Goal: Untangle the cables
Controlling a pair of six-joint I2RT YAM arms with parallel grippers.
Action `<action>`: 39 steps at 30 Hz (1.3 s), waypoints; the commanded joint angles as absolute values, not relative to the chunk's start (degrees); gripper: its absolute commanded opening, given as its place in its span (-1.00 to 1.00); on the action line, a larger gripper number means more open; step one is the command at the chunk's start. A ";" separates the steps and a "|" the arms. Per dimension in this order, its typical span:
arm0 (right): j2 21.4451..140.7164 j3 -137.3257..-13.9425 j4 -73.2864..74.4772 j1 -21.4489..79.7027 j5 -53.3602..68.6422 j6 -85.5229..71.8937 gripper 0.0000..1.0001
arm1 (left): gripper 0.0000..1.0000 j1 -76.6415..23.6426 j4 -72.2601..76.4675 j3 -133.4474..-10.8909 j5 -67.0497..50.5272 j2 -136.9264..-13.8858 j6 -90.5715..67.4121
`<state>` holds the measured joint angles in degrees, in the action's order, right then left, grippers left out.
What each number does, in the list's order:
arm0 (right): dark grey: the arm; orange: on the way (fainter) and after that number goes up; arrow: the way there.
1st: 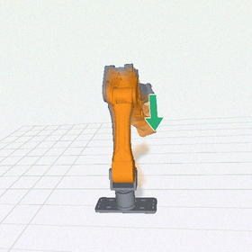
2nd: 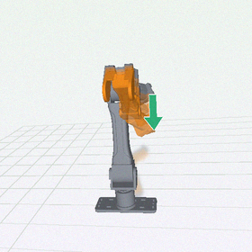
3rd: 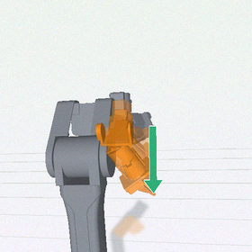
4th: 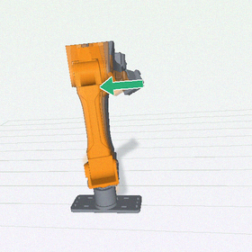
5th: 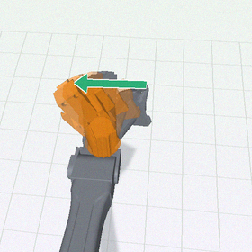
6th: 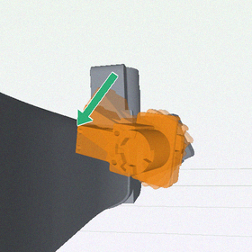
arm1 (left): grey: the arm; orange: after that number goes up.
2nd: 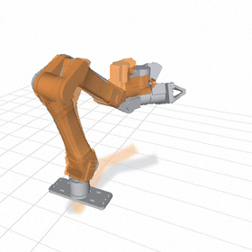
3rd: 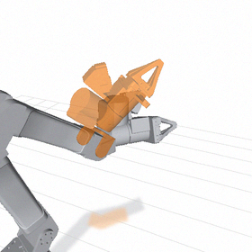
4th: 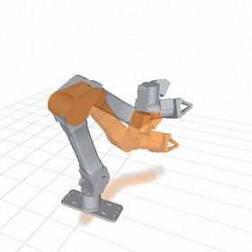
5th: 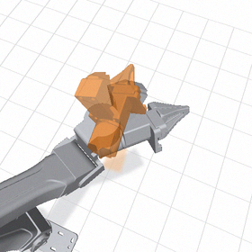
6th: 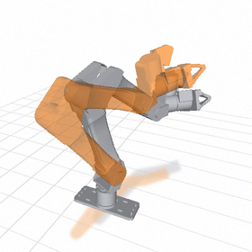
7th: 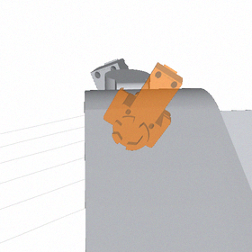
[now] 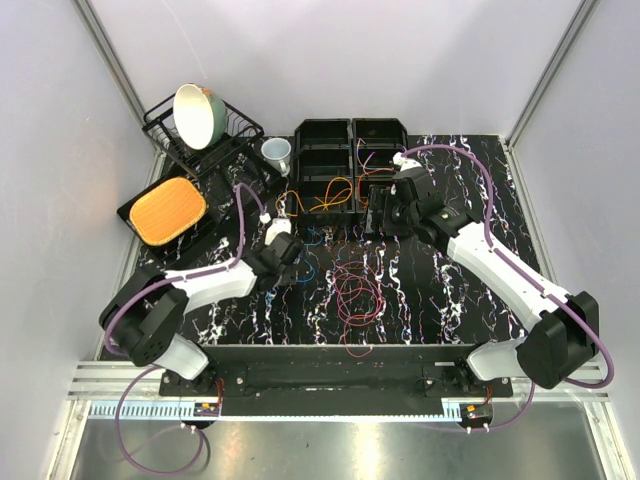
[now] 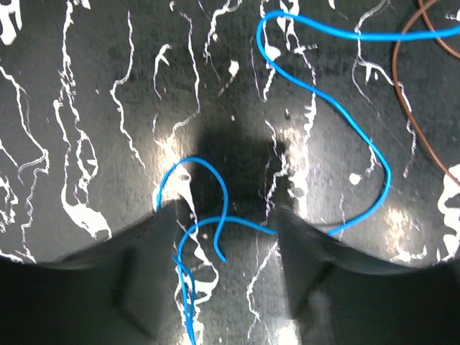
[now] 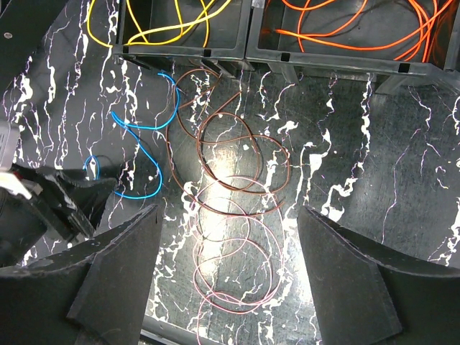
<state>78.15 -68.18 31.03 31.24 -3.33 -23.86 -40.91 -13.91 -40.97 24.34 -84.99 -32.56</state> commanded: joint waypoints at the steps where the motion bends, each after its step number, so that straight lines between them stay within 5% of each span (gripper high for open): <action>1: 76.73 -67.94 28.92 31.55 -2.55 -23.82 0.64 | 0.02 -39.82 -10.99 -44.38 26.46 -87.97 -32.17; 5: 76.90 -67.76 28.74 31.55 -2.29 -23.82 0.64 | -0.14 -39.55 -9.76 -44.39 26.37 -89.91 -32.17; 7: 76.99 -67.94 28.65 31.47 -2.20 -23.82 0.63 | -0.44 -39.46 -9.23 -44.30 26.45 -90.52 -32.26; 9: 77.17 -68.03 28.65 31.55 -2.20 -23.64 0.63 | -1.00 -39.46 -9.40 -44.47 27.24 -90.53 -32.34; 19: 75.59 -73.55 30.85 31.38 -5.10 -21.27 0.72 | -1.00 -42.71 -33.48 -67.39 15.76 -66.21 -21.37; 24: 74.10 -80.32 32.43 31.29 -2.29 -20.57 0.79 | -1.00 -42.63 -32.26 -79.09 -11.13 -56.27 -12.93; 27: 72.51 -83.05 32.43 31.11 3.41 -20.13 0.79 | -1.00 -42.63 -27.43 -79.19 -21.96 -50.20 -12.13; 39: 68.46 -79.28 27.34 31.20 28.90 -19.60 0.74 | -1.00 -42.54 -14.77 -66.71 -30.49 -41.57 -14.50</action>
